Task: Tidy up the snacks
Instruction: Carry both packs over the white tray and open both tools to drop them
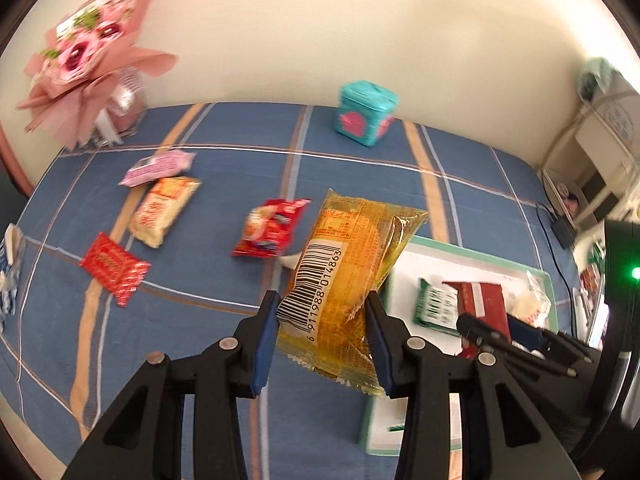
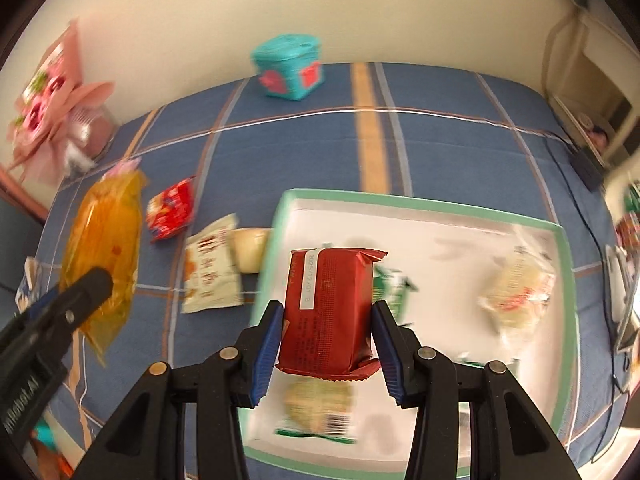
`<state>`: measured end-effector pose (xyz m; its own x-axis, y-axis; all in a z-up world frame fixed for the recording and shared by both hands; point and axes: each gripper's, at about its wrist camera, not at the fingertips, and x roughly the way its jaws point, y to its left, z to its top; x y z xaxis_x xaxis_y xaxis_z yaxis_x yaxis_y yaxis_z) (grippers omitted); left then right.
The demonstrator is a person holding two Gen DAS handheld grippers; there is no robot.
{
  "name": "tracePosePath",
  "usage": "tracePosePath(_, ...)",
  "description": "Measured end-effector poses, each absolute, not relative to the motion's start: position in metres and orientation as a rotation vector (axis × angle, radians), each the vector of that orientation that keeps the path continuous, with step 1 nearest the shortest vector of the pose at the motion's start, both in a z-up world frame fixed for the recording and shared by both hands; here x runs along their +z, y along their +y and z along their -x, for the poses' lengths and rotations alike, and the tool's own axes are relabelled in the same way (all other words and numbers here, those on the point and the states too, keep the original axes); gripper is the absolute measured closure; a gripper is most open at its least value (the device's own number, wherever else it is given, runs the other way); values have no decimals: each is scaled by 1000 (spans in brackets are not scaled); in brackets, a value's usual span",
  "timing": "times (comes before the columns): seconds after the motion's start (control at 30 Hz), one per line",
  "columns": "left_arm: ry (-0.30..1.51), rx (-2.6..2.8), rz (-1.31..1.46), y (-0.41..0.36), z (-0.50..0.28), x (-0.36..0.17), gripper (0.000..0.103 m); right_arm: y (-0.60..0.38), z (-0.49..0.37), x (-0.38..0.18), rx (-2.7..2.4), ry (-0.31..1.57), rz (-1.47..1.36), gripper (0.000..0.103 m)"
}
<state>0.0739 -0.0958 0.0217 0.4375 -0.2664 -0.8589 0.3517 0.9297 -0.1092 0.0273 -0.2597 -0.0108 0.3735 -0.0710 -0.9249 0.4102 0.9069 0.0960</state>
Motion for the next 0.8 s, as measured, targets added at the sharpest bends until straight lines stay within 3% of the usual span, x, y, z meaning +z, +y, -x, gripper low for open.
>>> tracePosePath(0.8, 1066, -560, -300, -209, -15, -6, 60, -373, 26, -32, -477, 1169, -514, 60)
